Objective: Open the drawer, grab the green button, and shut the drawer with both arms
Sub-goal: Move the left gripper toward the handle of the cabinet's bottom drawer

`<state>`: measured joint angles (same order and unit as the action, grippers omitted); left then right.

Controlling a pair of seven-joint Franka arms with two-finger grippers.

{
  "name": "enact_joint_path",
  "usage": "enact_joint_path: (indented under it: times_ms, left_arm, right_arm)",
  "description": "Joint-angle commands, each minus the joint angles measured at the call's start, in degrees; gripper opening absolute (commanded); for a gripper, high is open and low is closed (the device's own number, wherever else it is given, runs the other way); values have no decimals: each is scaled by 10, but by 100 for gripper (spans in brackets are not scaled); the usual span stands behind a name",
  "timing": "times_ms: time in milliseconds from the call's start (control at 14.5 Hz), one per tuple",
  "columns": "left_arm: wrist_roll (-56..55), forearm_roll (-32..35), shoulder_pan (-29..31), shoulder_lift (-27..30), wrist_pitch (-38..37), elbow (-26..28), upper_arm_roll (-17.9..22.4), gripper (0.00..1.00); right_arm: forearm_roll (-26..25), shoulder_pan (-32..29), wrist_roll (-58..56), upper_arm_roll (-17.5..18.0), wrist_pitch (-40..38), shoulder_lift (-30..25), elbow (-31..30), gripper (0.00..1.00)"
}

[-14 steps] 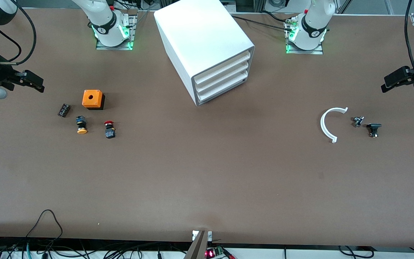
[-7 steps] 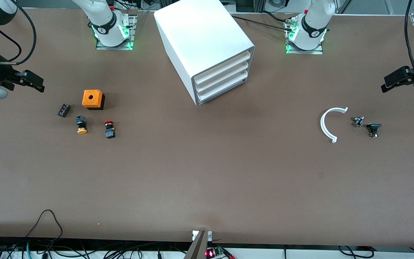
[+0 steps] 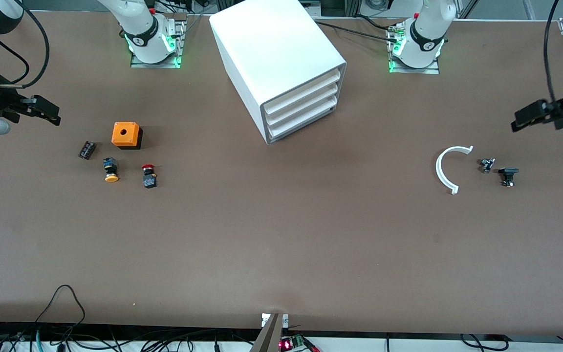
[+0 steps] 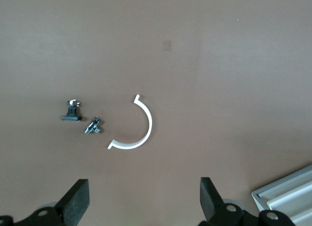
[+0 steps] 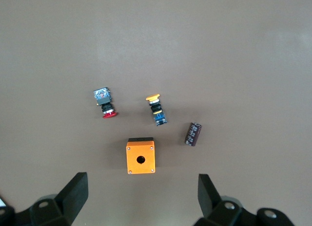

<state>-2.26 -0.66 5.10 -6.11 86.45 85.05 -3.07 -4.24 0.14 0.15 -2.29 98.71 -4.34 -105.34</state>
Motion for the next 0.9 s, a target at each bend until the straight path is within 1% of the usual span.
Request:
enact_joint_path:
  times_ms: [0,69,276,345,414,483,552,690,828]
  left_arm:
    - [11,14,-4,-31,6,-32,0,100]
    - [11,14,-5,-39,11,-32,1,100]
    - [9,4,-11,-89,13,-40,-4,100]
    - [9,-20,-5,-123,26,-39,-11,100]
    - [10,-62,-1,-137,52,-29,-12,100]
    - [9,-96,-1,-141,63,-7,-12,100]
    - [10,-118,-3,-151,67,12,-12,100]
    - [9,-132,-13,-184,67,20,-15,100]
    - [11,-187,-30,-228,70,27,-19,100]
  right_arm:
    - [10,3,-1,-3,-2,-8,-4,100]
    - [10,3,-2,-3,-2,-8,-4,100]
    - [10,3,-2,-4,-3,-8,-4,100]
    - [10,2,-2,-4,-2,-8,-4,100]
    - [10,3,-2,-4,-3,-8,-4,100]
    - [10,3,-4,-4,-4,-8,-4,100]
    - [10,3,-8,-4,-4,-8,-4,100]
    - [10,3,-9,-4,-2,-8,-4,100]
    - [10,3,-9,-4,-1,-7,-4,100]
